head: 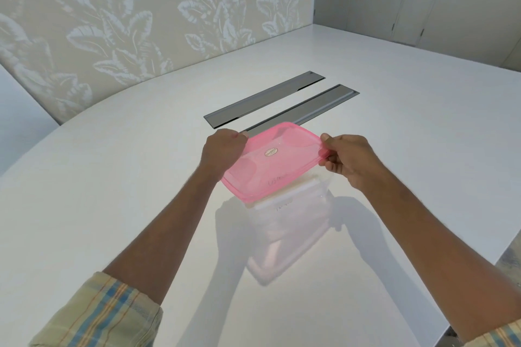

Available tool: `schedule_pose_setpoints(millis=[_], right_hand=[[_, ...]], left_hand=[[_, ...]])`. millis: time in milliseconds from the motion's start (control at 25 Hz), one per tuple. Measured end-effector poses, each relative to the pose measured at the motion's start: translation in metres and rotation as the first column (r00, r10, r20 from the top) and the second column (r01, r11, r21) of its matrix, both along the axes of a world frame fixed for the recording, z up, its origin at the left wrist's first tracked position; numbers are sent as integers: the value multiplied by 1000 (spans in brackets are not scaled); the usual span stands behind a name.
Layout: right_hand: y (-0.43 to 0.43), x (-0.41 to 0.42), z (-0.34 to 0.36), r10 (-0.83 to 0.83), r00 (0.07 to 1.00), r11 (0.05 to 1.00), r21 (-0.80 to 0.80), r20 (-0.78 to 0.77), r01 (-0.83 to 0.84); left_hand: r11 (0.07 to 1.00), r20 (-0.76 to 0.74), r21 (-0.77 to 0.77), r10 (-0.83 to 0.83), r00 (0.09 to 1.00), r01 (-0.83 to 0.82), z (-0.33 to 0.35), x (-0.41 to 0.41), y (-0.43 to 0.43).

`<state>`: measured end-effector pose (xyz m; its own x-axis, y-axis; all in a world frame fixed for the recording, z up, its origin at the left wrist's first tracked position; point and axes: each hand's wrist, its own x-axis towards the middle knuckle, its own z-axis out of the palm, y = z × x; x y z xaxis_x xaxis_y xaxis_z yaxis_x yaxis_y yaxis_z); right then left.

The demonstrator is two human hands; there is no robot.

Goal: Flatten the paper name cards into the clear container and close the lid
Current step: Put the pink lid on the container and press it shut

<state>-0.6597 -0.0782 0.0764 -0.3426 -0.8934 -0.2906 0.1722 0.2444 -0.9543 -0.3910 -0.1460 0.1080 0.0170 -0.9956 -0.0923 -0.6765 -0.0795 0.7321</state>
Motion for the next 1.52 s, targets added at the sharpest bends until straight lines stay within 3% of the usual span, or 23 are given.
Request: schedule_pose_setpoints(millis=[80,160,320,440,560,720,880,1040,1120,1400,1520], right_hand=[[-6,1,18,19,999,998,-55,48,-16],[-10,5,36,45,987,993,-115,154,-27],[-3,24,47,218,915,968,-195,341,-158],[9,45,34,299,860,947,-237,413,-215],[14,65,23,286,861,937,-313,421,-158],[3,59,25,154,905,962,-270,397,-45],[-9,27,36,193,950,970,-191,248,-147],[-31,4,32,179,982,979,-108,62,-171],[-43,0,22,136,989,989,-59,-54,-139],[-63,0,-34,42,926,999,26,-376,-35],[-61,5,-48,39,856,999,45,-515,-19]], left_hand=[[994,-149,91,-42,988,56,15,9,-2],[974,-387,212,5,922,84,25,16,0],[954,-755,297,252,605,-26,24,15,15],[948,-876,302,319,363,-104,18,6,22],[951,-917,292,309,253,-103,10,-8,32],[978,-918,204,202,341,-30,3,-7,45],[967,-919,184,233,318,-176,2,26,39],[965,-803,126,234,549,-228,-14,48,40],[966,-749,131,245,615,-225,-27,47,44],[931,-601,159,355,716,-329,-66,32,44],[918,-519,144,388,762,-370,-75,27,42]])
